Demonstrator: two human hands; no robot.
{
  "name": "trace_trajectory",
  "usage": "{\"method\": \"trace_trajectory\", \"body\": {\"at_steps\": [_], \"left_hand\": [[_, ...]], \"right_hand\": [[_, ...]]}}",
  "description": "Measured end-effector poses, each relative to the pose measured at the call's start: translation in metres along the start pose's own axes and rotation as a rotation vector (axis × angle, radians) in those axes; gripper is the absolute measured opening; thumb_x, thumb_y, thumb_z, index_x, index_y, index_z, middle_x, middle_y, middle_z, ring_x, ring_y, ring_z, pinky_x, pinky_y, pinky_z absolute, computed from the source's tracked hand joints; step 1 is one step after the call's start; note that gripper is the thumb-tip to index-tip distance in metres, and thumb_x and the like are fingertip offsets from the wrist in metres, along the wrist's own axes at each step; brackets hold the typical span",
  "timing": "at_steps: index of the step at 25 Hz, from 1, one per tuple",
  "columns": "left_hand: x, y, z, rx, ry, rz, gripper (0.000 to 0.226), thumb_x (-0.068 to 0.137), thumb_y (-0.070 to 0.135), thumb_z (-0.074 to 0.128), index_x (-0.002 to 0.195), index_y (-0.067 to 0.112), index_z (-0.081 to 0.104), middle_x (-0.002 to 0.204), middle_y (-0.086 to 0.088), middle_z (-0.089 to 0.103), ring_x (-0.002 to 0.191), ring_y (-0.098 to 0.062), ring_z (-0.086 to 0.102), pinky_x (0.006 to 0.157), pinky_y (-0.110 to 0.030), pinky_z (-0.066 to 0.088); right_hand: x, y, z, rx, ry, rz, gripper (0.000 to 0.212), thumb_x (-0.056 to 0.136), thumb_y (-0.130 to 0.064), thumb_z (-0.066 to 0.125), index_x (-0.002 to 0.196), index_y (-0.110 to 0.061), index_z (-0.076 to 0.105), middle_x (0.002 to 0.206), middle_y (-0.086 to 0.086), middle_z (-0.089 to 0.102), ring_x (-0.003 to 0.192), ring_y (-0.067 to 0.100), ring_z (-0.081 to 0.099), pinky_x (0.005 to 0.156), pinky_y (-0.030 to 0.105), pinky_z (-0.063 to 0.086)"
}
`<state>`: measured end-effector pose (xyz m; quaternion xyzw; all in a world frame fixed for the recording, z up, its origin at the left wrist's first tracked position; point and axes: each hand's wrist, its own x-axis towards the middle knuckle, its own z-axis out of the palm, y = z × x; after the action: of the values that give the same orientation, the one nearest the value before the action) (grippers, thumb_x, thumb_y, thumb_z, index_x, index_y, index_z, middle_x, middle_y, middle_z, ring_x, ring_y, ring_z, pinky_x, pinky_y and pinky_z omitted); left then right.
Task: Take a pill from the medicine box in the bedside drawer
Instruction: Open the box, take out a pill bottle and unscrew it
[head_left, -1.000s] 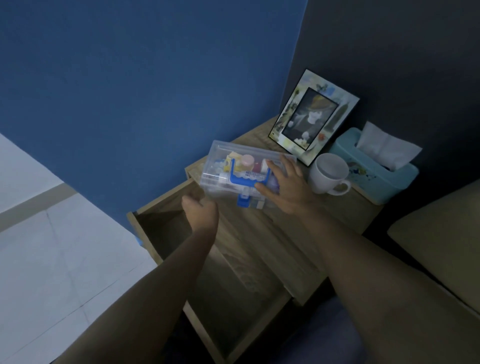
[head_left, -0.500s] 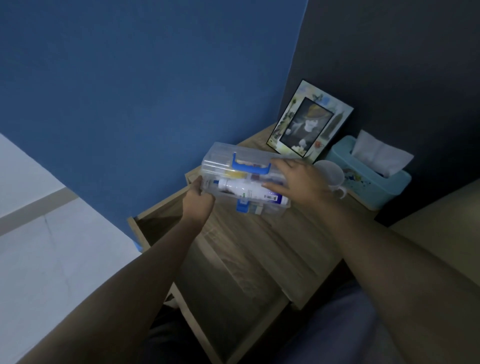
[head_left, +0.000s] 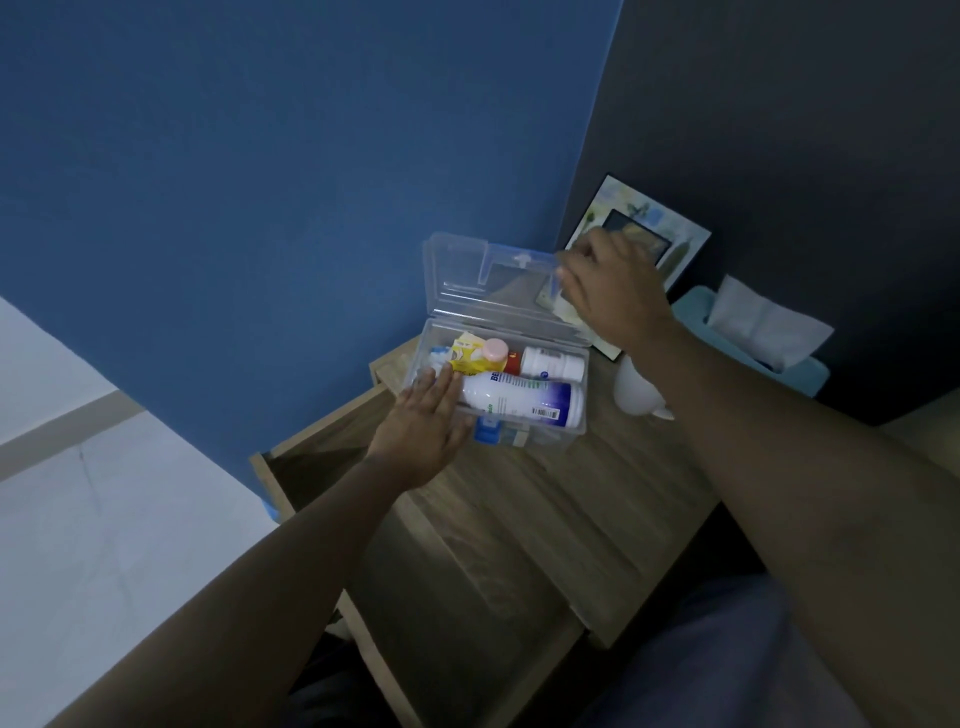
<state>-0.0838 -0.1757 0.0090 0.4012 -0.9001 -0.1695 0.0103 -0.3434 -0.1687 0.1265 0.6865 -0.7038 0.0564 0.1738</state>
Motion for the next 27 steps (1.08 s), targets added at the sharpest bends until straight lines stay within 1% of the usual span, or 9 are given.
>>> {"method": "trace_trajectory", "body": {"at_steps": [4, 8, 11, 13, 15, 18, 20, 24, 27], "left_hand": [[0.003, -0.002, 0.002, 0.011, -0.017, 0.010, 0.066, 0.097, 0.049, 0.020, 0.150, 0.015, -0.001, 0.161, -0.006, -0.003, 0.148, -0.022, -0.007, 0.113, -0.033, -0.006], [0.004, -0.005, 0.003, 0.012, -0.019, 0.023, 0.066, 0.098, 0.048, 0.021, 0.150, 0.015, -0.001, 0.161, -0.006, -0.003, 0.148, -0.023, -0.006, 0.112, -0.033, -0.006], [0.004, -0.005, 0.003, 0.015, -0.016, 0.031, 0.066, 0.098, 0.048, 0.021, 0.150, 0.015, -0.001, 0.161, -0.006, -0.003, 0.148, -0.023, -0.005, 0.111, -0.033, -0.006], [0.004, -0.005, 0.003, 0.018, -0.012, 0.034, 0.066, 0.098, 0.047, 0.021, 0.150, 0.014, -0.001, 0.161, -0.006, -0.003, 0.148, -0.023, -0.005, 0.111, -0.032, -0.006], [0.003, -0.004, 0.003, 0.018, -0.002, 0.030, 0.065, 0.098, 0.047, 0.020, 0.150, 0.014, -0.001, 0.161, -0.006, -0.003, 0.148, -0.022, -0.004, 0.111, -0.033, -0.006], [0.002, -0.004, 0.003, 0.029, 0.003, 0.031, 0.065, 0.098, 0.046, 0.021, 0.150, 0.014, 0.000, 0.161, -0.007, -0.001, 0.148, -0.023, -0.002, 0.113, -0.034, -0.004], [0.002, -0.004, 0.003, 0.037, 0.001, 0.034, 0.065, 0.098, 0.046, 0.021, 0.150, 0.014, 0.001, 0.161, -0.007, -0.001, 0.148, -0.023, -0.001, 0.115, -0.035, -0.002], [0.001, -0.004, 0.003, 0.036, 0.007, 0.041, 0.064, 0.098, 0.045, 0.022, 0.150, 0.013, 0.002, 0.161, -0.007, 0.001, 0.148, -0.023, 0.000, 0.116, -0.037, 0.000], [0.001, -0.005, 0.004, 0.041, 0.010, 0.051, 0.063, 0.099, 0.044, 0.022, 0.150, 0.013, 0.002, 0.161, -0.007, 0.000, 0.148, -0.023, 0.001, 0.115, -0.036, -0.001]], "right_hand": [[0.012, 0.009, 0.010, 0.056, -0.091, 0.041, 0.049, 0.095, -0.030, 0.039, 0.137, -0.004, 0.038, 0.127, 0.021, 0.052, 0.114, 0.037, 0.048, 0.091, 0.044, 0.039], [0.027, 0.019, 0.027, 0.078, -0.212, 0.065, 0.055, 0.095, -0.031, 0.041, 0.140, -0.001, 0.031, 0.141, 0.020, 0.043, 0.127, 0.034, 0.043, 0.102, 0.042, 0.034], [0.036, 0.022, 0.034, 0.089, -0.268, 0.059, 0.058, 0.095, -0.031, 0.043, 0.141, 0.001, 0.029, 0.146, 0.019, 0.039, 0.132, 0.032, 0.039, 0.107, 0.041, 0.031], [0.038, 0.018, 0.036, 0.120, -0.245, 0.032, 0.057, 0.093, -0.028, 0.047, 0.139, 0.001, 0.032, 0.144, 0.021, 0.040, 0.131, 0.033, 0.040, 0.107, 0.042, 0.032], [0.035, 0.008, 0.040, 0.161, -0.233, -0.045, 0.051, 0.092, -0.024, 0.050, 0.136, -0.002, 0.037, 0.139, 0.021, 0.045, 0.125, 0.035, 0.044, 0.103, 0.042, 0.036], [0.025, -0.015, 0.053, 0.146, -0.344, -0.225, 0.043, 0.094, -0.023, 0.049, 0.132, -0.005, 0.044, 0.135, 0.018, 0.049, 0.123, 0.032, 0.046, 0.101, 0.041, 0.037], [0.019, -0.030, 0.061, 0.159, -0.421, -0.303, 0.040, 0.094, -0.025, 0.049, 0.130, -0.008, 0.048, 0.131, 0.015, 0.052, 0.122, 0.030, 0.046, 0.100, 0.040, 0.038], [0.019, -0.049, 0.069, 0.194, -0.496, -0.347, 0.039, 0.093, -0.022, 0.051, 0.131, -0.015, 0.049, 0.125, 0.009, 0.054, 0.117, 0.027, 0.049, 0.094, 0.044, 0.044], [0.022, -0.054, 0.072, 0.205, -0.508, -0.348, 0.037, 0.092, -0.020, 0.051, 0.129, -0.014, 0.051, 0.125, 0.009, 0.051, 0.115, 0.026, 0.048, 0.092, 0.039, 0.043]]}}
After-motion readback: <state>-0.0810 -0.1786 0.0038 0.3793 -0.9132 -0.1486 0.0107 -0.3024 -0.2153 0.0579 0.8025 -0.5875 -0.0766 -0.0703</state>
